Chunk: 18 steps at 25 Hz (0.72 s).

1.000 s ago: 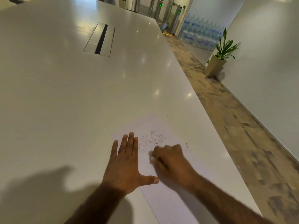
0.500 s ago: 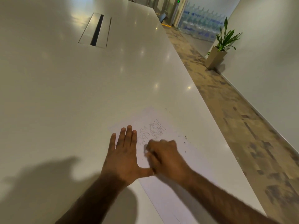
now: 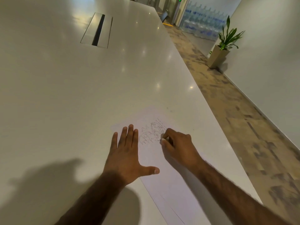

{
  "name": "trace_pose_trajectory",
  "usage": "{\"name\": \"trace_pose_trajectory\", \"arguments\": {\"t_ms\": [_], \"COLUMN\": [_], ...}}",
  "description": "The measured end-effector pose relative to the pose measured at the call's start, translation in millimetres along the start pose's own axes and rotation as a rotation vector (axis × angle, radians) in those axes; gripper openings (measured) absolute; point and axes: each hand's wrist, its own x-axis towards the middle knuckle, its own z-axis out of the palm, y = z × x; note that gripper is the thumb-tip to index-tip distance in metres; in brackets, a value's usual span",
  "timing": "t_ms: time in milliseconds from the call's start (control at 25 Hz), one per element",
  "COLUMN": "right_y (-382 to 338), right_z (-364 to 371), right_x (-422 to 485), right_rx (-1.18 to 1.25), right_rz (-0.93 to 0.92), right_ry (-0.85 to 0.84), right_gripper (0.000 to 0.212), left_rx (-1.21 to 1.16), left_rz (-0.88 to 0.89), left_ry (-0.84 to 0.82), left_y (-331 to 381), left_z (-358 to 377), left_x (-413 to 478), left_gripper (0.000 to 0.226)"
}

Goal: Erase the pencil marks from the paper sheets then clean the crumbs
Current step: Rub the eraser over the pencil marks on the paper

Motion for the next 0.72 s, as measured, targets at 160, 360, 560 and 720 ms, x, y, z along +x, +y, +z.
{"name": "trace_pose_trajectory", "arguments": {"t_ms": [160, 360, 560, 720], "right_y": [-23.1, -4.1, -26.4, -6.4], "right_z": [12.6, 12.1, 40.4, 28.5], "right_x": [-28.2, -9.0, -20.8, 7.2], "right_rx": [0.107, 0.062, 0.117, 0.010], "right_rz": [-0.160, -0.026, -0.120, -0.067], "right_ry": [-0.100, -0.027, -0.014, 0.083], "right_gripper": [0.017, 0.013, 0.013, 0.018], "left_rx": [0.016, 0.013, 0.064, 0.041], "left_rz": [-0.005, -0.007, 0.036, 0.033], "left_ry": [0.005, 0.001, 0.016, 0.004], "left_y": [0.9, 1.0, -1.2, -2.2], "left_z": [0.3, 0.3, 3.1, 3.5], "left_x": [-0.9, 0.1, -0.1, 2.3], "left_gripper": [0.141, 0.145, 0.130, 0.135]}}
